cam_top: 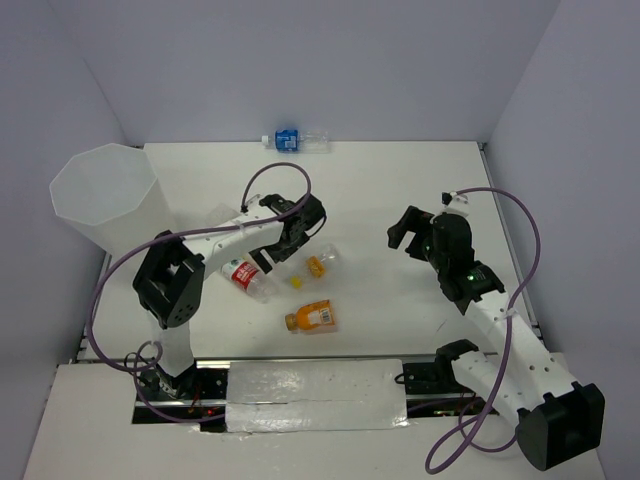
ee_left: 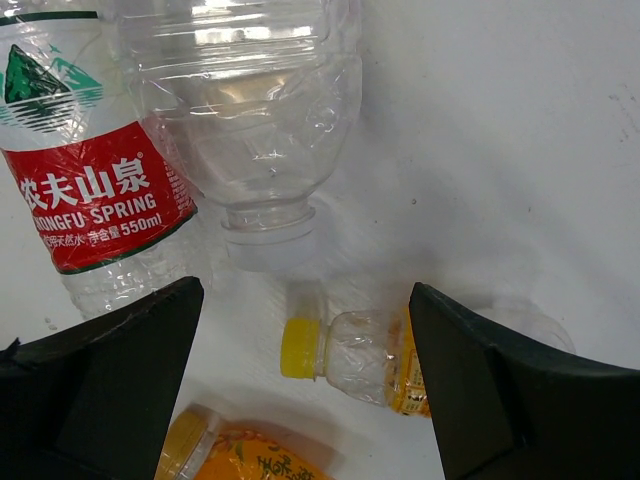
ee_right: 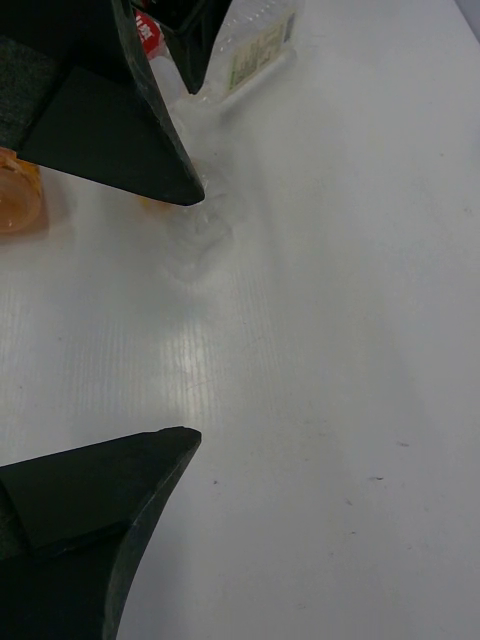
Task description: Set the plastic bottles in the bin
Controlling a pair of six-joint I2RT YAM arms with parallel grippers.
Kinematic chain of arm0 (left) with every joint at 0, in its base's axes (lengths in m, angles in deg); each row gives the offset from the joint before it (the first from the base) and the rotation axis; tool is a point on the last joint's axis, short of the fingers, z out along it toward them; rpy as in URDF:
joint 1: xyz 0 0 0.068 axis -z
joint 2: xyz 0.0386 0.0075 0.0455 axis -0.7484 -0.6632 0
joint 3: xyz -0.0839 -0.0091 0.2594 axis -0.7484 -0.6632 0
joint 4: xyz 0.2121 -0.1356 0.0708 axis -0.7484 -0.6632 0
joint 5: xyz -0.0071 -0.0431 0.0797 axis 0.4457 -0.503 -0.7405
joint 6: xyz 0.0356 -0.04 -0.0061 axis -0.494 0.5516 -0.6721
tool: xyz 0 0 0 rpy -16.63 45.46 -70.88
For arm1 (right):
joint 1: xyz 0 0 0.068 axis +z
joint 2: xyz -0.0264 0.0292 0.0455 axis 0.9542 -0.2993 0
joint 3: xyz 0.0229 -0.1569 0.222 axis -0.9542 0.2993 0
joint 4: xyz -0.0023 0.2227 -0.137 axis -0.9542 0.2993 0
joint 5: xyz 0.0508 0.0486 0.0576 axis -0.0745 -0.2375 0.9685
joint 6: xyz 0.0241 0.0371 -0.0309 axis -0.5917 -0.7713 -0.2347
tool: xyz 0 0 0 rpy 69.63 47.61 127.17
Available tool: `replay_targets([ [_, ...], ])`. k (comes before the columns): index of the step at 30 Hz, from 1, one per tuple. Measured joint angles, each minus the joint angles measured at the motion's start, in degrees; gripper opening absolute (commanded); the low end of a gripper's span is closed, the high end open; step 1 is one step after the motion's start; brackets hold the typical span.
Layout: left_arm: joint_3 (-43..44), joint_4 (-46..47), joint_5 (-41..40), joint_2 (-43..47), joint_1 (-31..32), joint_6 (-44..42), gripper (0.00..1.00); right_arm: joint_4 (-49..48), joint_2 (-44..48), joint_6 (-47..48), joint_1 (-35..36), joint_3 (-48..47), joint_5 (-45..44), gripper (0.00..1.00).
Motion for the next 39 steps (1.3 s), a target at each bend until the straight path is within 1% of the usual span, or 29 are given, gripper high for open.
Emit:
replay_targets([
  [10, -0.6, 0.7, -1.0, -0.5, 0.0, 1.7, 0.97, 0.1, 0.9, 0.0, 0.0, 0.0, 0.0, 1.0],
  [15, -0.6, 0.7, -1.8, -2.1, -0.1, 1.6, 0.97, 0.1, 1.2, 0.0, 0.0, 0.0, 0.0, 1.0],
  [21, -0.5, 0.8, -2.1, -4.0, -0.3, 1.6, 0.98, 0.1, 1.2, 0.0, 0.0, 0.0, 0.0, 1.0],
  [31, -0.6, 2.4, -2.2, -4.1, -1.8, 1.6, 0.99, 0.9, 1.1, 0.2, 0.0, 0.0, -0.2, 1.0],
  [39, -1.1, 4.4, -1.8, -6.0, -3.0, 0.9, 0.99, 1.4, -0.1, 0.2, 0.0, 0.0, -0.2, 1.0],
])
